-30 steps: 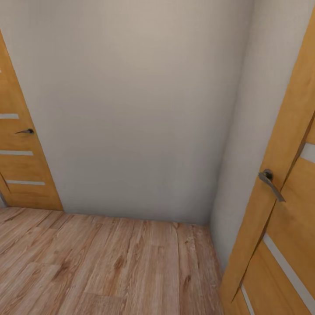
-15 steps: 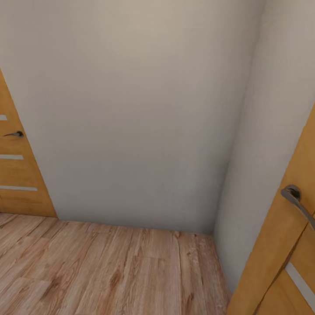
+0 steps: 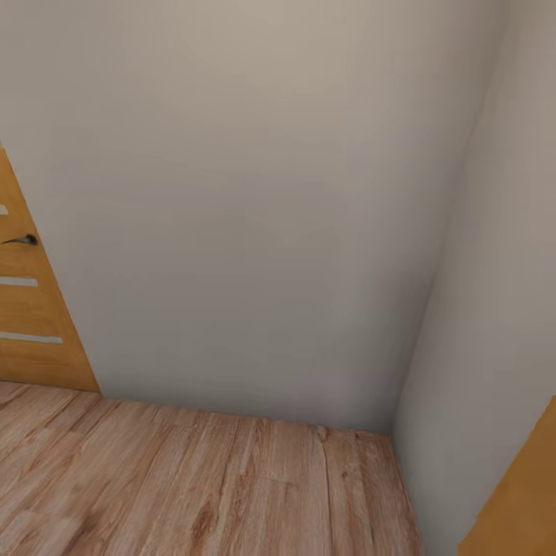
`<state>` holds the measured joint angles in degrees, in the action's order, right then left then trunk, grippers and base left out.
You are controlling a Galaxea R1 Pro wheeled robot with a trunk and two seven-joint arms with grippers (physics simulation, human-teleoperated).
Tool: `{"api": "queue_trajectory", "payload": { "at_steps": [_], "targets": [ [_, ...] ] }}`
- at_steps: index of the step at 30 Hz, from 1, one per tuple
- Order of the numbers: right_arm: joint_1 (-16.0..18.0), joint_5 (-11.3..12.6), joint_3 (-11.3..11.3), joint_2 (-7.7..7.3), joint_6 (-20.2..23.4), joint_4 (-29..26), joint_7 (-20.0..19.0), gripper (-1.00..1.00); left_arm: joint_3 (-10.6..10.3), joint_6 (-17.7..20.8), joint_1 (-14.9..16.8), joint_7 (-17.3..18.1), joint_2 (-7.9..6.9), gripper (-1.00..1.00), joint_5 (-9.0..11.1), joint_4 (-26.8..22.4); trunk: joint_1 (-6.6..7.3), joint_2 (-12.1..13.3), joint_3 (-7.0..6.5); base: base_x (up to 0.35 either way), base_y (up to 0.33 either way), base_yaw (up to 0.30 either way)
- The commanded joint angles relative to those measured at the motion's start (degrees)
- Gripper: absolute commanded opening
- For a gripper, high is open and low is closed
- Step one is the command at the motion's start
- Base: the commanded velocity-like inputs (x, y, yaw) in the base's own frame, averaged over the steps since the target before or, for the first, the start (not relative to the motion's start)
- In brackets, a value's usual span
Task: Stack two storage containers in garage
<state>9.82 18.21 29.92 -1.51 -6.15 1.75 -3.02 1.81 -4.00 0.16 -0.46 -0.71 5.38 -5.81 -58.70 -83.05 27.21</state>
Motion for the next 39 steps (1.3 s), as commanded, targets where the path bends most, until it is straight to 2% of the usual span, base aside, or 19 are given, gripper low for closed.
{"api": "queue_trajectory", "payload": {
  "at_steps": [1,28,39],
  "targets": [
    [0.07,0.59,0.4,0.01,-0.35,0.19,-0.32,1.0,0.11,-0.13,0.02,0.03,0.01,1.0,0.51,0.01,-0.03,-0.02,0.05,0.321,0.0,0.25],
    [0.05,0.59,0.48,0.01,-0.32,0.19,-0.32,1.0,0.13,-0.22,0.02,0.03,0.01,1.0,0.51,-0.07,-0.03,-0.02,0.05,0.321,0.0,0.269],
    [0.04,0.75,0.4,0.52,-0.41,0.19,-0.27,1.0,0.17,-0.29,0.02,0.03,0.01,1.0,0.43,-0.08,-0.03,-0.02,0.05,0.306,0.0,0.27]
  ]
}}
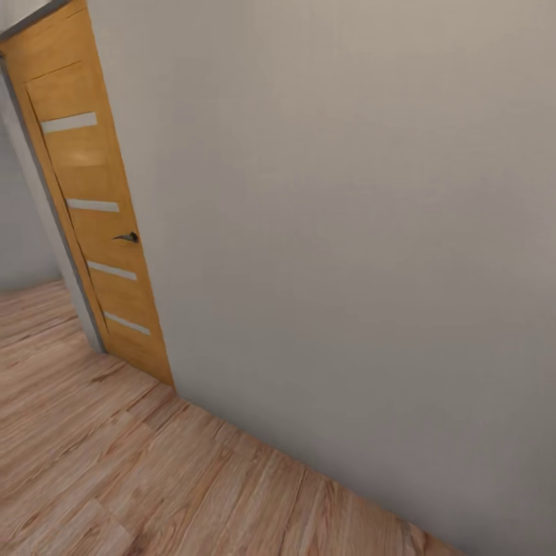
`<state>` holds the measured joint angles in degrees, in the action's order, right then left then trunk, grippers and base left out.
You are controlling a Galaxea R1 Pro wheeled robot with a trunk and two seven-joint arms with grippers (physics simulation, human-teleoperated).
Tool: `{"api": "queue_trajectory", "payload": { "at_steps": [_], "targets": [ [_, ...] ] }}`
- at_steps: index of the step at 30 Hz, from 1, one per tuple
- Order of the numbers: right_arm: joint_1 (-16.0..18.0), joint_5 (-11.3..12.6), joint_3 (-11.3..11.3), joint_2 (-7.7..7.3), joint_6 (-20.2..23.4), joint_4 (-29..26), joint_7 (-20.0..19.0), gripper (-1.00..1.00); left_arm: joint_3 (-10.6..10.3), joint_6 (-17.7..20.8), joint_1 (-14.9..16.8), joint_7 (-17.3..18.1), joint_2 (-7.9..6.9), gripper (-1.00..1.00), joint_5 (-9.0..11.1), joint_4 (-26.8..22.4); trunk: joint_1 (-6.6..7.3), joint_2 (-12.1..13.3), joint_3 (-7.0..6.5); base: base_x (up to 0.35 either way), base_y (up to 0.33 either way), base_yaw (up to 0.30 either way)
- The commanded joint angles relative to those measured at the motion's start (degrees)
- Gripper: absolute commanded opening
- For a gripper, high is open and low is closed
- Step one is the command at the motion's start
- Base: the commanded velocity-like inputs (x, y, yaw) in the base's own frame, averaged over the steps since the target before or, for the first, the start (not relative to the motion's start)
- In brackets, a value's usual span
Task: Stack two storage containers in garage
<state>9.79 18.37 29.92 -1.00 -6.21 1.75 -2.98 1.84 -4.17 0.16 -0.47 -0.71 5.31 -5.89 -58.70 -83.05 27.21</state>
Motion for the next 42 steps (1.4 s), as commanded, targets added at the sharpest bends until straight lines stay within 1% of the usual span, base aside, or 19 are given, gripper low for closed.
{"api": "queue_trajectory", "payload": {
  "at_steps": [1,12,42],
  "targets": [
    [0.09,0.59,0.4,0.13,-0.41,0.19,-0.32,1.0,0.15,-0.13,0.02,0.03,0.01,1.0,0.5,0.01,-0.03,-0.03,0.05,0.262,0.0,0.272],
    [0.06,0.44,0.38,0.64,-0.56,0.15,-0.27,1.0,0.16,-0.14,0.02,0.03,0.01,1.0,0.58,0.0,-0.03,-0.03,0.05,0.148,0.0,0.273],
    [0.05,0.58,0.12,0.02,-1.24,0.12,-0.27,1.0,0.09,-0.14,0.02,0.03,0.01,1.0,0.58,0.0,-0.03,-0.03,0.05,0.088,0.0,0.274]
  ]
}}
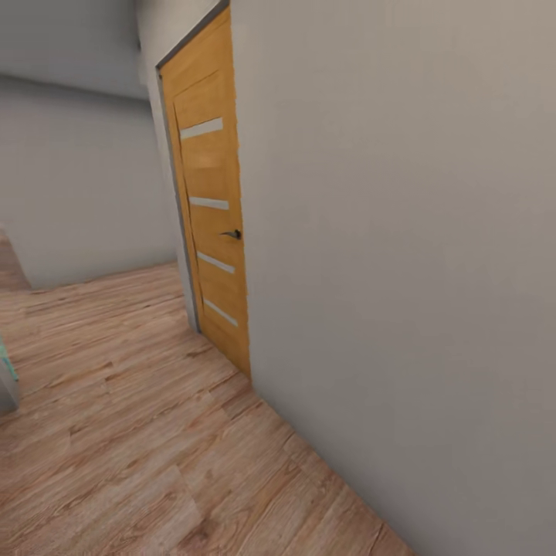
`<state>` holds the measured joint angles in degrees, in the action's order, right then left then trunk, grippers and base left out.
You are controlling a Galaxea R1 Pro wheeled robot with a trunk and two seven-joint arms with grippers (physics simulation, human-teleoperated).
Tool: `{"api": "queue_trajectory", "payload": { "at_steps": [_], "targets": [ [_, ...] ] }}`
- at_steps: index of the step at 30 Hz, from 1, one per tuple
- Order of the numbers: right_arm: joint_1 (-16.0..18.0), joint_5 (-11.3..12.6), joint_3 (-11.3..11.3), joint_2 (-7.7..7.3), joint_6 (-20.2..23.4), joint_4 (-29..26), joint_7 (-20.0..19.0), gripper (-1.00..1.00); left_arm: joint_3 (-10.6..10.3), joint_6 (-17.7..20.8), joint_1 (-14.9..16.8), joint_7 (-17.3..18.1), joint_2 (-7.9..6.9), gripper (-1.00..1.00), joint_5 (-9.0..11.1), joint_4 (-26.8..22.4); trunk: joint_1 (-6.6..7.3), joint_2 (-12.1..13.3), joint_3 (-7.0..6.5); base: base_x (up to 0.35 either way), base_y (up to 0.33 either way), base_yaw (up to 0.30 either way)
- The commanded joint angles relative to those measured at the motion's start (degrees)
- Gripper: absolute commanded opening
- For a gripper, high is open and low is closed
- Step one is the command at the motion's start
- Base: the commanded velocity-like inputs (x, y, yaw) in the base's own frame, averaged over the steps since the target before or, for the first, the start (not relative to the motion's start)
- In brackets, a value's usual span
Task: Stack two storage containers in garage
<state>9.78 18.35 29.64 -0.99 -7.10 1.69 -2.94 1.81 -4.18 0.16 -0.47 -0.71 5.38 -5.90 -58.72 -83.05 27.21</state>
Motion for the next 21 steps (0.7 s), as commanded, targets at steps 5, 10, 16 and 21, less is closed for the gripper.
{"api": "queue_trajectory", "payload": {
  "at_steps": [5,10,16,21],
  "targets": [
    [0.07,0.66,0.37,0.01,-0.37,0.16,-0.31,1.0,0.13,-0.13,0.02,0.03,0.01,1.0,0.51,0.01,-0.01,-0.03,0.05,0.072,0.0,0.274],
    [0.08,0.74,0.28,-0.08,-0.37,0.16,-0.31,1.0,0.13,-0.13,0.02,0.03,0.01,1.0,0.51,0.01,-0.01,-0.03,0.05,0.072,0.0,0.274],
    [0.07,0.8,0.25,-0.19,-0.37,0.16,-0.31,1.0,0.13,-0.13,0.02,0.03,0.01,1.0,0.51,0.01,-0.01,-0.03,0.05,0.072,0.0,0.274],
    [0.07,0.73,0.24,-0.23,-0.37,0.16,-0.31,1.0,0.13,-0.13,0.02,0.03,0.01,1.0,0.51,0.01,-0.01,-0.03,0.05,0.072,0.0,0.274]
  ]
}}
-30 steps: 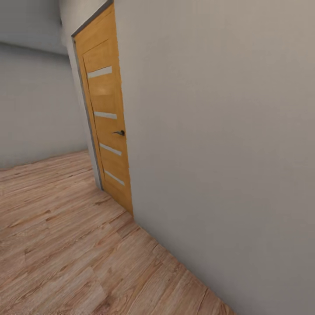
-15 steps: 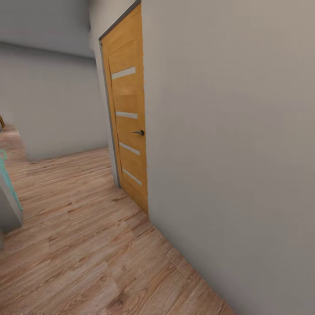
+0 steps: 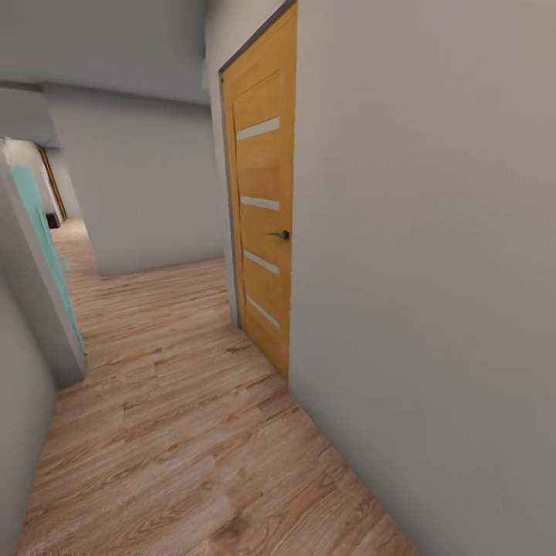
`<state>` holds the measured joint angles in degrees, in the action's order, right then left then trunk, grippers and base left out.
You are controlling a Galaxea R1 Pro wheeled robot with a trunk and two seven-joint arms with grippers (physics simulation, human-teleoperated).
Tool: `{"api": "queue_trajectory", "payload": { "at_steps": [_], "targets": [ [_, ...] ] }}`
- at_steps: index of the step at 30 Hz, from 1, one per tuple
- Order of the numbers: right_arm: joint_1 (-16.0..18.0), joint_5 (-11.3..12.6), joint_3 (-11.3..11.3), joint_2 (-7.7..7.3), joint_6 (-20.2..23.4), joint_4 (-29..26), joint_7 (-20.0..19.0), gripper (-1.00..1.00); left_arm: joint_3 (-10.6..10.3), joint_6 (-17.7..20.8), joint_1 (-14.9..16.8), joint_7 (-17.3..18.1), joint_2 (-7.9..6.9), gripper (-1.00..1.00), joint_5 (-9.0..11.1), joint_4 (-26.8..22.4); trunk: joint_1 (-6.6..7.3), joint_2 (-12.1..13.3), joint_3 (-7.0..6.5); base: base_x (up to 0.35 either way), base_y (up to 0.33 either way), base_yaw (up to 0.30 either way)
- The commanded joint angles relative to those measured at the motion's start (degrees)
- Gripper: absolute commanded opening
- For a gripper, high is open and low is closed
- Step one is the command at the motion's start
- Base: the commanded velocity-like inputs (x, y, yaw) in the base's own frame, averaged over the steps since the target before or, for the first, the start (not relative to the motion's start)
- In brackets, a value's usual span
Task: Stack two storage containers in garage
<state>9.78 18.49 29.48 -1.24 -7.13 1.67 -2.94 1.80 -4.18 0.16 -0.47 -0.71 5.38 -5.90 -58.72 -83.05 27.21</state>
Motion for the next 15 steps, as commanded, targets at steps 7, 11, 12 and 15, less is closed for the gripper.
{"api": "queue_trajectory", "payload": {
  "at_steps": [7,11,12,15],
  "targets": [
    [0.09,0.58,0.46,0.01,-0.34,0.17,-0.31,1.0,0.13,-0.13,0.02,0.03,0.01,1.0,0.51,0.01,-0.01,-0.03,0.05,0.072,0.0,0.274],
    [0.08,0.58,0.48,0.01,-0.34,0.21,-0.31,1.0,0.13,-0.13,0.02,0.03,0.01,1.0,0.51,0.01,-0.01,-0.03,0.05,0.072,0.0,0.274],
    [0.07,0.56,0.48,0.01,-0.34,0.2,-0.31,1.0,0.13,-0.13,0.02,0.03,0.01,1.0,0.51,0.01,-0.01,-0.03,0.05,0.072,0.0,0.274],
    [0.07,0.55,0.49,0.01,-0.34,0.18,-0.31,1.0,0.13,-0.13,0.02,0.03,0.01,1.0,0.51,0.01,-0.01,-0.03,0.05,0.072,0.0,0.274]
  ]
}}
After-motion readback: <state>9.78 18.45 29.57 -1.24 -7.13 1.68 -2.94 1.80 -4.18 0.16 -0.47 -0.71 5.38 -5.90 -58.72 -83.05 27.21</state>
